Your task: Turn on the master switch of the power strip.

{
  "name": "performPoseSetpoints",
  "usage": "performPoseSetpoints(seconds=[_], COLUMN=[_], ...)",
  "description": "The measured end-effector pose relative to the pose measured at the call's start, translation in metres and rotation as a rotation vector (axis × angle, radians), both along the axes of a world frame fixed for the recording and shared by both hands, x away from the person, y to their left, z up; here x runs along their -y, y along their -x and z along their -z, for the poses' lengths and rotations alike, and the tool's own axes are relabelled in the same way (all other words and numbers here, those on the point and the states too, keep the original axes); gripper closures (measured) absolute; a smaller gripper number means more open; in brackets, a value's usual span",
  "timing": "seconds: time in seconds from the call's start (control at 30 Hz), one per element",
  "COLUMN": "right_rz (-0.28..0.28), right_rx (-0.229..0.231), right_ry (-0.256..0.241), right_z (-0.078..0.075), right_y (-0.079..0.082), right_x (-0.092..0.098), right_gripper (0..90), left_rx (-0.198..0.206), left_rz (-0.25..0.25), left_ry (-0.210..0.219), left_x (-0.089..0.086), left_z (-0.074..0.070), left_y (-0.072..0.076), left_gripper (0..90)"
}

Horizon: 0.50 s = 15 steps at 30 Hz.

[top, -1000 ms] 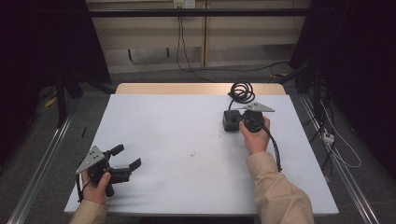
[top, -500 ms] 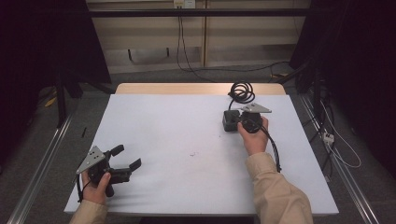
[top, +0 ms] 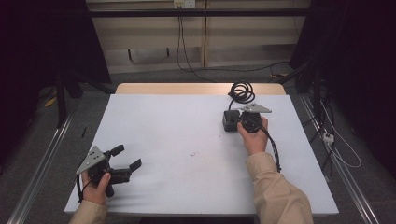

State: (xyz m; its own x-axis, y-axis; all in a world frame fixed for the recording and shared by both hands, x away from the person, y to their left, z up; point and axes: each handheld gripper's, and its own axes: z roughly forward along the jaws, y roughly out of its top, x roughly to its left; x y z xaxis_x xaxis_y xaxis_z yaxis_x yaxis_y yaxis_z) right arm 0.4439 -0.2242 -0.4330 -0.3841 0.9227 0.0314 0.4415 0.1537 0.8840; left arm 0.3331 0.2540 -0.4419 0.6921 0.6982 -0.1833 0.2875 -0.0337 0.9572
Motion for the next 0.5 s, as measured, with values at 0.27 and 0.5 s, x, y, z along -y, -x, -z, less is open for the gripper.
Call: performPoseSetpoints(seconds=[0.27, 0.5], right_rz=[0.000, -0.003], right_rx=[0.003, 0.003], right_ry=[-0.006, -0.013], right_z=[0.0009, 0.0014], right_y=[-0.0006, -0.0007], right_x=[0.0005, 0.0014], right_gripper=[90.0, 90.0], left_rx=[0.001, 0.002], left_rz=[0.000, 0.000], left_ry=[-0.001, -0.001], left_x=[-0.0010, -0.0012], left_z=[-0.0002, -0.0002], left_y=[0.0002, 0.0008], left_gripper=[3.7, 3.7])
